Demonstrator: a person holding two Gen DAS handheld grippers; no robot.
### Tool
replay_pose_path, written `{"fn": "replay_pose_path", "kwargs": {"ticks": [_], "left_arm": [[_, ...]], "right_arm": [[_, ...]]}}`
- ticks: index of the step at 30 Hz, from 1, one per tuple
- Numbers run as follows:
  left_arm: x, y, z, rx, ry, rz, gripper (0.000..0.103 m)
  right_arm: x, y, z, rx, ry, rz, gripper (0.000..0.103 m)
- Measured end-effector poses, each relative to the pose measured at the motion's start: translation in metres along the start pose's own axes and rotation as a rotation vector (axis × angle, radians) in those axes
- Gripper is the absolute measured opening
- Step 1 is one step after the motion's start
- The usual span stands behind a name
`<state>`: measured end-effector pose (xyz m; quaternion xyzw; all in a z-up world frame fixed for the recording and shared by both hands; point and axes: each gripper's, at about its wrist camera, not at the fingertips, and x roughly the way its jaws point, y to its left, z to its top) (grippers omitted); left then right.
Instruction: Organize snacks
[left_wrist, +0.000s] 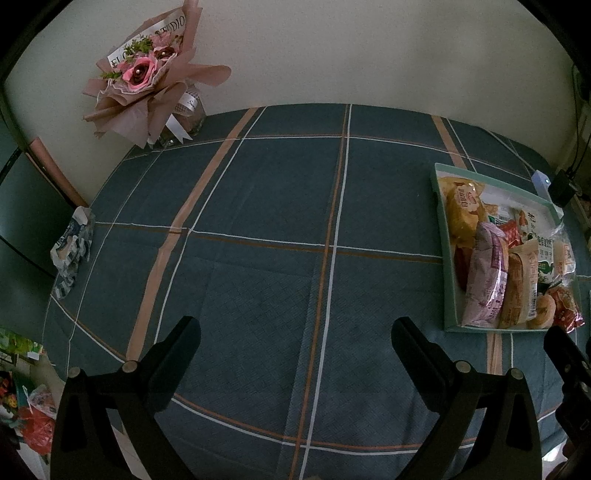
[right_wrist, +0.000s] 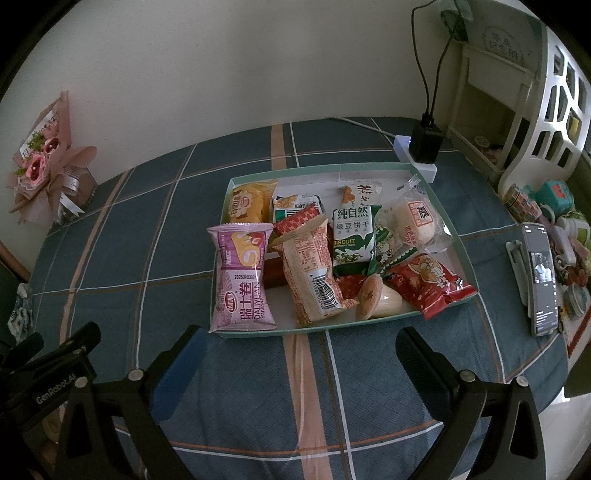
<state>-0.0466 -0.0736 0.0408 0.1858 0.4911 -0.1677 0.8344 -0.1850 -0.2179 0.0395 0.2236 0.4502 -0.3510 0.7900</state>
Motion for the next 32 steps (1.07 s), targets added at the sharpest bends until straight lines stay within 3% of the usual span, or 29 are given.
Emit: {"fn": "replay_pose_path", "kwargs": {"ticks": [32], "left_arm": [[-0.0024,0.0001,0.0015,0.011,-0.017,-0.007,0.103]], "right_arm": [[0.0004,-0.0007,0.0001,0.000,-0.001,0.001,0.103]]}}
